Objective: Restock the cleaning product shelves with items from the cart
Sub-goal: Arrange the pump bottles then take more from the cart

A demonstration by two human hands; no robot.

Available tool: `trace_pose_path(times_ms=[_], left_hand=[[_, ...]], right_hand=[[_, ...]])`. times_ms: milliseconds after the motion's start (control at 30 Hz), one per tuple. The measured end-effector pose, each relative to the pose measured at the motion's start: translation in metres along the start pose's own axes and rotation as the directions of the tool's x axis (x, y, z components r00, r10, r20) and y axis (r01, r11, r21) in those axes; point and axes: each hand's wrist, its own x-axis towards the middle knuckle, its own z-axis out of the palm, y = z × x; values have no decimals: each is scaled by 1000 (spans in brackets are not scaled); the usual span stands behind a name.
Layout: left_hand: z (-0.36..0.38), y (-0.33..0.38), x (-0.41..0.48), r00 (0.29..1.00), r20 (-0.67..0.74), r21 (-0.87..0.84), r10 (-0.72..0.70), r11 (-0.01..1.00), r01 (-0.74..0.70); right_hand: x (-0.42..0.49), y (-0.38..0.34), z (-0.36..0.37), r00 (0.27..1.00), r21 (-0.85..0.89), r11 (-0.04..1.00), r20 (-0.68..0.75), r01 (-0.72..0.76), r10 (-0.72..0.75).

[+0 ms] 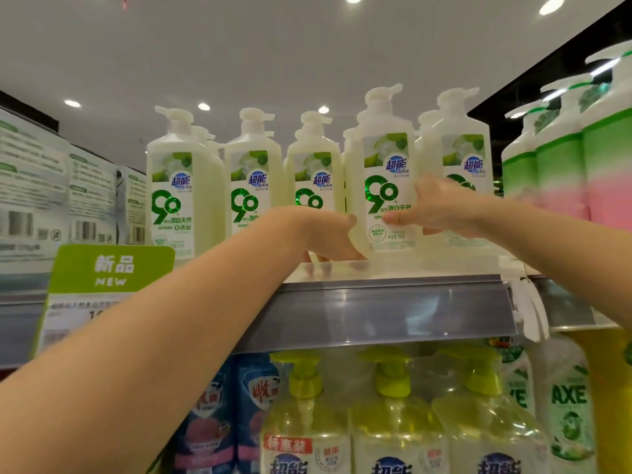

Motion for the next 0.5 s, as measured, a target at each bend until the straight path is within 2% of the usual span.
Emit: trace_pose_path(times_ms=[167,233,333,433,500], left_hand=[[-1,-1,-2,999,36,-19,-12,1000,13],[-1,-1,-2,999,40,-17,-22,1000,22],[-1,1,-5,1000,11,63,-8,998,7],[-4,5,-6,981,-185,244,51,970,-4],[-5,10,-7,918,-388,259,80,966,26]], right_hand=[[-6,-5,3,962,-314,948,-236,57,-136],[-6,-4,3,950,-365,928,-259,68,-172],[-3,-1,4,957,-344,936,-241,69,-159],[-4,0,-1,976,-248,968,-202,32,-84],[-12,-1,-11,989,-109,994,-148,-2,-15]])
